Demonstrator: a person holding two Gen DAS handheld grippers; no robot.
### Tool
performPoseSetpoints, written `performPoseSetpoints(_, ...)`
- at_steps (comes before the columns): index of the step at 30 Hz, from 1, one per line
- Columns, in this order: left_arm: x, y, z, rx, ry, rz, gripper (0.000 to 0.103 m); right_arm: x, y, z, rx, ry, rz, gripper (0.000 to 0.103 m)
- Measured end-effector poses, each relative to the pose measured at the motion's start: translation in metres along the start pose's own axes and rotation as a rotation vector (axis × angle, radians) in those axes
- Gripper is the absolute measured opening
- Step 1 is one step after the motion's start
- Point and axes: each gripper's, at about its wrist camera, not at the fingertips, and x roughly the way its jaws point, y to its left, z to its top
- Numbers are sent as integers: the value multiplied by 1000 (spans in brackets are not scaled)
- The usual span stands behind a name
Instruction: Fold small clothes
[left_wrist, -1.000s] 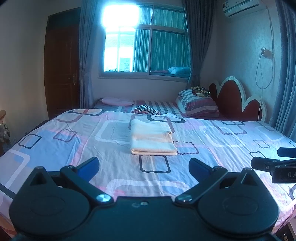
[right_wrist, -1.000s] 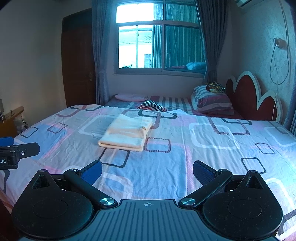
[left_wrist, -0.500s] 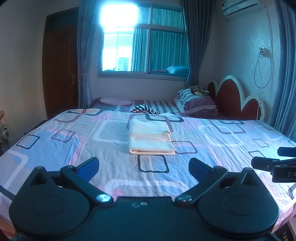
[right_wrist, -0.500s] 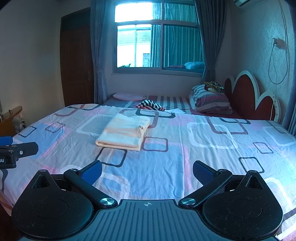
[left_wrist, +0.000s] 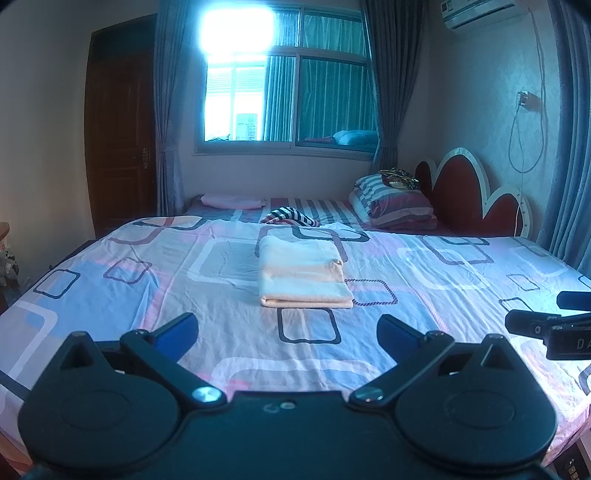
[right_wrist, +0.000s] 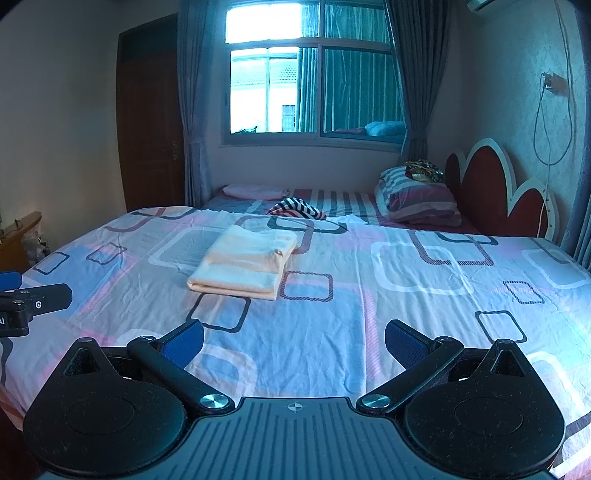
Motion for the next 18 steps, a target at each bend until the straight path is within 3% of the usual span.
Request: performPoseSetpoints(18, 2, 2, 0, 20, -6, -15, 102, 0, 2, -1, -1, -5, 3, 103)
